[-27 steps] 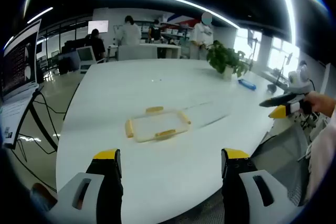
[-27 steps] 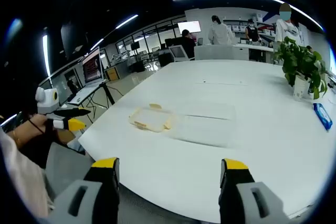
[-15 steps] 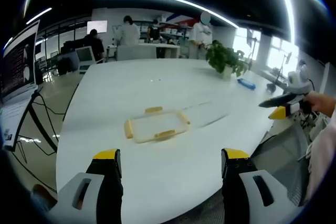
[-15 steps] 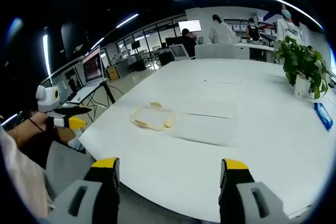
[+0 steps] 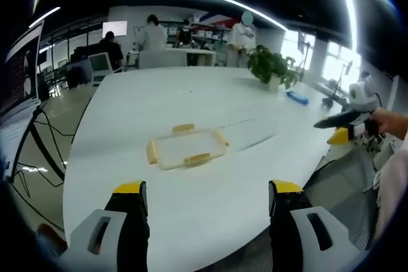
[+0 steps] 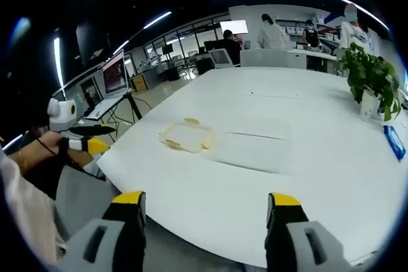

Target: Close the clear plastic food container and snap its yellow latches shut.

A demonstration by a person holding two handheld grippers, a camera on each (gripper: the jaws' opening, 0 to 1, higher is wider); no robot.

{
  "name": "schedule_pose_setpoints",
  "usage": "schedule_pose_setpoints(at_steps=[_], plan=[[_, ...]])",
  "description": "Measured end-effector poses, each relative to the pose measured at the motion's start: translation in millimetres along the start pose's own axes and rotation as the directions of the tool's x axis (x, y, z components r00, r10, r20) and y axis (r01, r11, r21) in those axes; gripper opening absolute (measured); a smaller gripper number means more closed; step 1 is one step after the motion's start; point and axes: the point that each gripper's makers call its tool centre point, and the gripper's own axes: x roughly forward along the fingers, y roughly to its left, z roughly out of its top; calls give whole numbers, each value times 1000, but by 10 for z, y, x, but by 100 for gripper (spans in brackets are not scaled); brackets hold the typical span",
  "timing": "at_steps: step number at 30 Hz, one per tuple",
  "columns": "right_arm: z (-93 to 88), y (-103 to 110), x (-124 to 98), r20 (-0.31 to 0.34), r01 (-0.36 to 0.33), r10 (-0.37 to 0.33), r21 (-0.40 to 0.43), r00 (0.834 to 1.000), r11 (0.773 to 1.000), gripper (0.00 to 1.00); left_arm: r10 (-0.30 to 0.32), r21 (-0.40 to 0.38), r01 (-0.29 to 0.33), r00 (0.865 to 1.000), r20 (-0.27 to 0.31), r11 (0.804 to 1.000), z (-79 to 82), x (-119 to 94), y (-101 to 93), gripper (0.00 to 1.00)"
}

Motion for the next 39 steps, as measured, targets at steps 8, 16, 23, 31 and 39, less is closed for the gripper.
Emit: schedule_pose_setpoints(at_steps=[8, 16, 23, 31, 39], plan=[[26, 9, 98, -33, -15, 14, -19, 999, 1000, 76, -9, 3, 9, 1000, -25, 1000, -30, 82, 91, 76], [127, 16, 261, -55, -37, 35, -46, 998, 998, 77, 18, 22, -17, 999, -34, 1000, 59, 142, 378, 76], [245, 59, 399, -79, -70, 62, -104, 995, 992, 77, 15, 42, -13, 999, -39, 999, 125, 248, 496, 76], [369, 89, 530, -103, -95, 79, -164, 992, 982, 76, -13, 79, 18, 998, -53, 997, 217, 342, 536, 76], [520, 220, 774, -132, -160, 131, -243, 983, 957, 76, -33, 151, 46, 995, -91, 987, 255, 502, 619, 77]])
